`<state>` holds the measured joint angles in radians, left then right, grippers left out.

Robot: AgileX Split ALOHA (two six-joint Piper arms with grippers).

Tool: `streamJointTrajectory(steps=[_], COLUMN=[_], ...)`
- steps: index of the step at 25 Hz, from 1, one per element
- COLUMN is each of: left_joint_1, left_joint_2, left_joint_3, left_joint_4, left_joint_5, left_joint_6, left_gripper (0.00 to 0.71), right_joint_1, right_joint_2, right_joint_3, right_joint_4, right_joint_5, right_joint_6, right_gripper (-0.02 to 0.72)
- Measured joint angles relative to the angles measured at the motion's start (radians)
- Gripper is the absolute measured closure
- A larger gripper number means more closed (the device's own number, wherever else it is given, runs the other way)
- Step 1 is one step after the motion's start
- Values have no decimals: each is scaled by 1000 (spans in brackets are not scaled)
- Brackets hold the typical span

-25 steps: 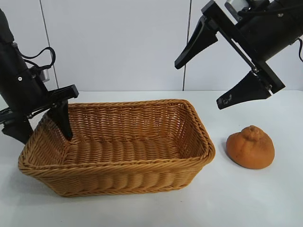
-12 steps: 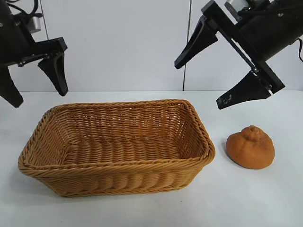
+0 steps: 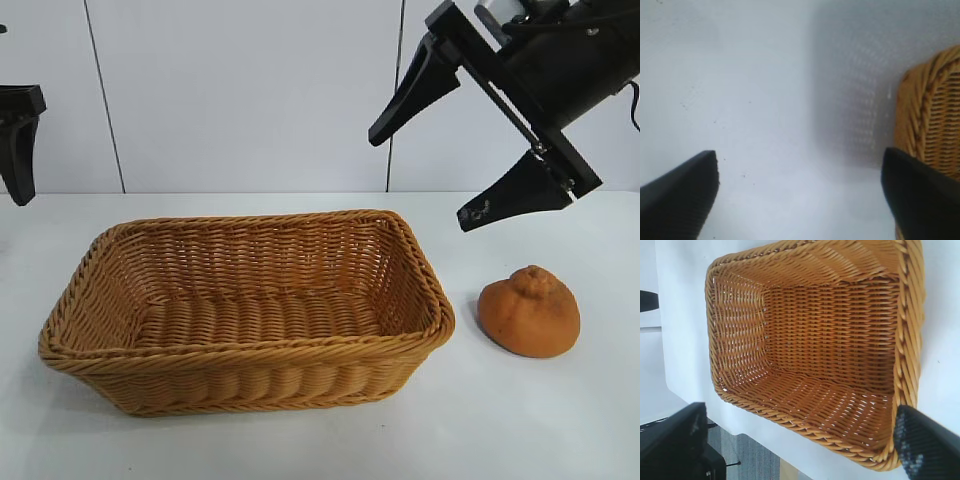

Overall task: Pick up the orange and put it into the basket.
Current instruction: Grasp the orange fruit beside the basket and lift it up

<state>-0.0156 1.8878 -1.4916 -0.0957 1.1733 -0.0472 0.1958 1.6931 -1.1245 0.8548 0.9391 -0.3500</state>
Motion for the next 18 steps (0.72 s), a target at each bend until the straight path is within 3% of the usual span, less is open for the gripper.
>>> streamJointTrajectory(steps=[9,18], left_joint_1=[0,0], left_joint_2=[-127,-544], left_joint_3=[81,355], left_joint_4=[-2,-2], left_joint_5=[36,38], left_joint_6=[18,47], left_gripper=[80,80], right_joint_1=[0,0], right_joint_2=[0,0], right_joint_3=[0,0], right_joint_4=[0,0], right_joint_5=[3,22], right_joint_6=[0,0], right_gripper=[10,10])
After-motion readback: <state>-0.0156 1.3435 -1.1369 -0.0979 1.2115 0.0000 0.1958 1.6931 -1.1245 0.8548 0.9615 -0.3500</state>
